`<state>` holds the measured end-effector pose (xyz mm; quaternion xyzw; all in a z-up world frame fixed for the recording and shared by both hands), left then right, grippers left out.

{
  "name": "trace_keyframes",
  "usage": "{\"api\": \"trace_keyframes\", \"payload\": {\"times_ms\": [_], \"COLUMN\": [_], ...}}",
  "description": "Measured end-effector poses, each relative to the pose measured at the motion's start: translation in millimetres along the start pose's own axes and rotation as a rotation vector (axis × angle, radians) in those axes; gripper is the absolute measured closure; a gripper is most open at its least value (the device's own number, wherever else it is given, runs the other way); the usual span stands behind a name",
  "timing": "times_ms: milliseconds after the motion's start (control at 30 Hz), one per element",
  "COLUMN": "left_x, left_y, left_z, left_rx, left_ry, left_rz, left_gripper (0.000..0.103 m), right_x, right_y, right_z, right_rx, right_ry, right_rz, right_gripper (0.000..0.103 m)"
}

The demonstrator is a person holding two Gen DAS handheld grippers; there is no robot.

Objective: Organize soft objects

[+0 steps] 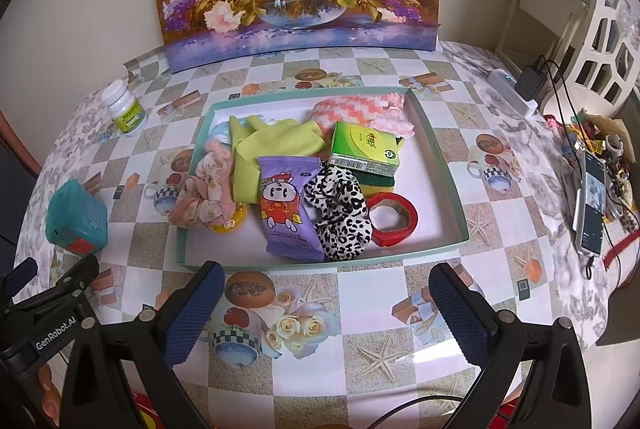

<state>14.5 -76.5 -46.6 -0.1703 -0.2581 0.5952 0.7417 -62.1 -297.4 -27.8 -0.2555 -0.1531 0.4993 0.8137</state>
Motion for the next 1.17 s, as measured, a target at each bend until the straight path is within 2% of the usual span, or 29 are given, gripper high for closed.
{"api": "trace_keyframes", "payload": {"times_ms": [1167], "left_x": [2.2], "left_y": [-0.7], "left_z": [-0.3], "left_rx": [-0.002], "left_ry": [-0.018], "left_rz": [-0.015], "left_gripper": [0.003], "right_x": [0.5], "right_y": [2.0], "right_z": [-1.3], "right_rx": [0.003], "right_ry": [0.002], "right_rz": [-0.001], "right_gripper": [0.0]}}
Point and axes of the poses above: each gripper's, at about its wrist camera, not at the fingertips, and z roughly against the way its jaws point, x to its left, y to its underside, the point moved 6 cm from there along -z, roughly the way its jaws point, and after that the axes turned 6 degrees about -x, right-handed, at the moved point
